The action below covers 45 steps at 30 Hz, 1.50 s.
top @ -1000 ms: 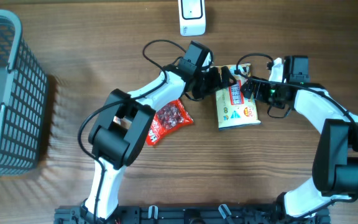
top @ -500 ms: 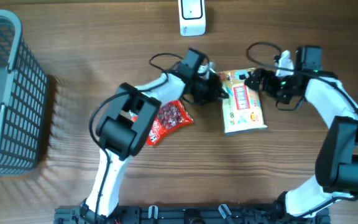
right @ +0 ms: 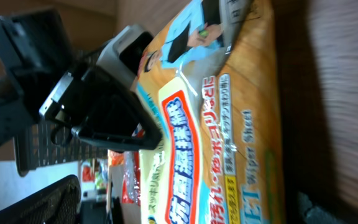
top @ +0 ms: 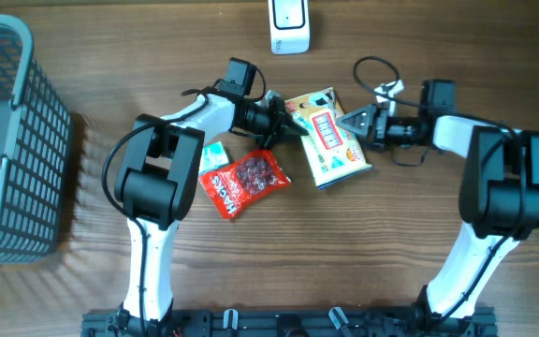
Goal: Scan the item barcode
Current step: 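Hold the wipes pack with the right gripper over the white scanner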
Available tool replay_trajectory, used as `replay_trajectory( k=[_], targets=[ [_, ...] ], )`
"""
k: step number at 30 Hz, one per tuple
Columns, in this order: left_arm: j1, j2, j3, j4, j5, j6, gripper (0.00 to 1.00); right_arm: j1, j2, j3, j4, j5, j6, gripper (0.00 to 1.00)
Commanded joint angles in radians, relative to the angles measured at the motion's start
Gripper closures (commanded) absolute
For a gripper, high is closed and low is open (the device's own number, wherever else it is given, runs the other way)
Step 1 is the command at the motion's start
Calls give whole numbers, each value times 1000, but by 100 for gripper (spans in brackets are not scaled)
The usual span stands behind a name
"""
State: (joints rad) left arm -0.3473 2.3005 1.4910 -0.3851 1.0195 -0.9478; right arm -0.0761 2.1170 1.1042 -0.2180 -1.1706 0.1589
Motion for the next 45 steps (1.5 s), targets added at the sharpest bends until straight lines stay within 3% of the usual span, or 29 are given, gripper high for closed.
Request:
replay_trajectory(
  k=[1, 3, 5, 9, 10, 15, 18, 19, 22, 24, 26, 27, 32, 36, 42, 45],
  targets=[
    [-2, -13, -6, -66, -192, -11, 96, 98, 87, -36, -53, 270, 52, 0],
    [-2, -13, -6, -69, -242, -14, 96, 131, 87, -8, -110, 273, 33, 0],
    [-6, -13, -6, -85, -322, -33, 96, 169, 87, 18, -142, 274, 24, 12],
    [-8, -13, -6, -120, -353, -22, 96, 180, 84, 49, -168, 298, 29, 55],
    [-7, -14, -6, -121, -356, 1, 96, 179, 84, 64, -196, 336, 28, 62],
    [8, -21, -5, -129, -356, 39, 96, 179, 82, 133, -301, 417, -3, 63],
    [24, -63, -5, -157, -355, 109, 96, 179, 57, 187, -353, 416, -26, 77],
    [38, -107, -4, -180, -360, 180, 91, 179, 44, 215, -381, 417, -26, 79],
    [79, -218, 6, -275, -452, 201, 80, 179, 10, 263, -423, 416, -27, 93],
    [110, -315, 11, -323, -517, 216, 59, 179, -22, 278, -426, 412, -16, 94],
    [144, -410, 11, -352, -578, 216, 17, 179, -50, 310, -413, 401, 44, 96],
    [157, -451, 11, -363, -610, 216, 2, 180, -56, 330, -369, 378, 124, 96],
    [177, -504, 11, -398, -761, 215, 0, 220, -56, 346, 176, 284, 678, 96],
    [177, -504, 11, -398, -763, 215, 0, 285, -39, 363, 526, 524, 959, 96],
    [177, -504, 11, -398, -763, 215, 0, 327, 94, 562, 604, 877, 940, 96],
    [177, -504, 11, -398, -763, 215, 0, 337, 173, 570, 771, 1011, 943, 96]
  ],
)
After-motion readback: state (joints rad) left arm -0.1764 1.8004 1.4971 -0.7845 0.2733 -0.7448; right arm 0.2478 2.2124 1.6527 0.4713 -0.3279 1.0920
